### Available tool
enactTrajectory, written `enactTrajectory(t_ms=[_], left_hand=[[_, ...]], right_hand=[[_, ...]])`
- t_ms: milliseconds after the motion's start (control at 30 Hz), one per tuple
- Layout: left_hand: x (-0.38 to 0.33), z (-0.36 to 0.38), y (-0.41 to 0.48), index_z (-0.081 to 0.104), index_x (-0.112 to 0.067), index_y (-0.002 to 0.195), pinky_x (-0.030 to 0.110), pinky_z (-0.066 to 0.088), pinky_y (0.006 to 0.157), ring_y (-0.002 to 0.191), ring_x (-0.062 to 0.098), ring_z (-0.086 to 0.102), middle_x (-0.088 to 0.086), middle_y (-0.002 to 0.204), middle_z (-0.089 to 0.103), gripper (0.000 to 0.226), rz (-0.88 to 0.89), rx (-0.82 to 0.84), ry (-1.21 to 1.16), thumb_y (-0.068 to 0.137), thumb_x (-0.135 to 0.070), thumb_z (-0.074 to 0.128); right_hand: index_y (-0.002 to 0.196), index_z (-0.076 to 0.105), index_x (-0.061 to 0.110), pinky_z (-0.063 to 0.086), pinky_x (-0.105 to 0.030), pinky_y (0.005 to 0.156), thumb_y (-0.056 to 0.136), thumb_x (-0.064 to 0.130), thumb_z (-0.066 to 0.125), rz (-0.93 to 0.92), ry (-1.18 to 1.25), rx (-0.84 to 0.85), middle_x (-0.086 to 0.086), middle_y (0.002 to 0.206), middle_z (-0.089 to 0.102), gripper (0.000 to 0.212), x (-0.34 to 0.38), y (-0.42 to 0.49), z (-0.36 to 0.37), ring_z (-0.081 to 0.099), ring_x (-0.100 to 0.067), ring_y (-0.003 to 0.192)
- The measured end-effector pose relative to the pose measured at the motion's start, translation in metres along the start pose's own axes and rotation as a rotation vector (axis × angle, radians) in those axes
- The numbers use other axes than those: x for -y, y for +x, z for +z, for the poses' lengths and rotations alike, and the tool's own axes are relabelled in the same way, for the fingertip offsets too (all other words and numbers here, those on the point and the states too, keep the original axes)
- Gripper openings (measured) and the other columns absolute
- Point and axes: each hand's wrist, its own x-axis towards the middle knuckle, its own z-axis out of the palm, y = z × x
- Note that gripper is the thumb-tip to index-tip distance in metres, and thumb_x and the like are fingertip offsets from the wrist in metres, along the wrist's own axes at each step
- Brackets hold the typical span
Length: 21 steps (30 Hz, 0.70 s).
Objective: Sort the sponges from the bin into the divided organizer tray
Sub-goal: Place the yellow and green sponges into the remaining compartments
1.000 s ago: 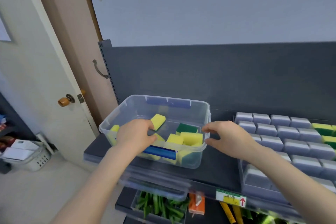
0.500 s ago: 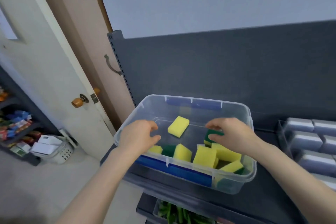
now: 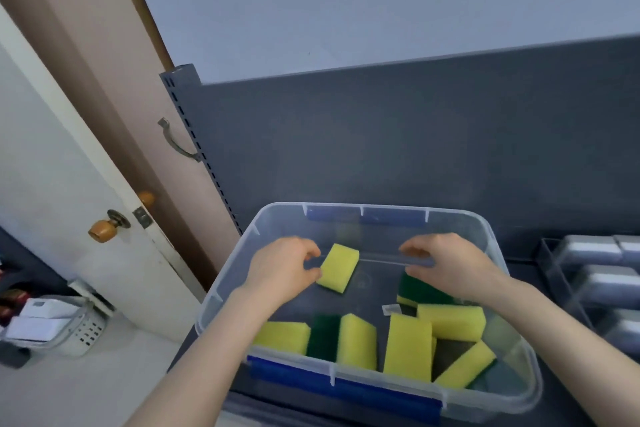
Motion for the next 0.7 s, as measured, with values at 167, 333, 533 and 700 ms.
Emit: enactTrajectory(t_ms=[167,333,533,700], left_hand=[[0.0,0.004,0.033,0.063,-0.033,0.114,0.03,0.05,0.083,0.104,0.008,0.058,-0.013,0.11,0.063,0.034,0.12,0.078,-0.085,0.08,-0.033,0.068],[-0.004,0.026,0.062,0.058,-0.03,0.125,0.032,0.045,0.09,0.114,0.019,0.053,-0.005,0.121,0.057,0.05,0.235,0.207,-0.006,0.078,-0.023,0.073],[0.007,0.062,0.075,0.049,-0.027,0.135,0.03,0.039,0.096,0.125,0.023,0.046,-0.002,0.137,0.046,0.072,0.269,0.319,0.081,0.07,-0.029,0.081],[0.006,0.079,0.073,0.048,-0.019,0.125,0.04,0.045,0.092,0.115,0.03,0.048,0.005,0.133,0.04,0.066,0.306,0.327,0.125,0.068,-0.026,0.081]], right_hand=[[0.118,0.06,0.03,0.05,-0.028,0.083,0.085,0.036,0.06,0.073,-0.005,-0.002,0.01,0.114,0.066,0.033,0.006,0.015,0.008,0.06,-0.014,0.102],[0.122,0.057,0.029,0.048,-0.03,0.085,0.086,0.031,0.058,0.159,-0.073,0.069,0.006,0.119,0.062,0.036,0.012,0.038,0.024,0.057,-0.019,0.108],[0.121,0.057,0.029,0.051,-0.036,0.087,0.083,0.014,0.055,0.25,-0.141,0.185,0.002,0.124,0.059,0.041,0.006,0.045,0.037,0.055,-0.023,0.112],[0.127,0.052,0.028,0.047,-0.035,0.094,0.082,0.004,0.045,0.279,-0.216,0.316,-0.004,0.131,0.053,0.051,0.002,0.043,0.051,0.051,-0.026,0.12]])
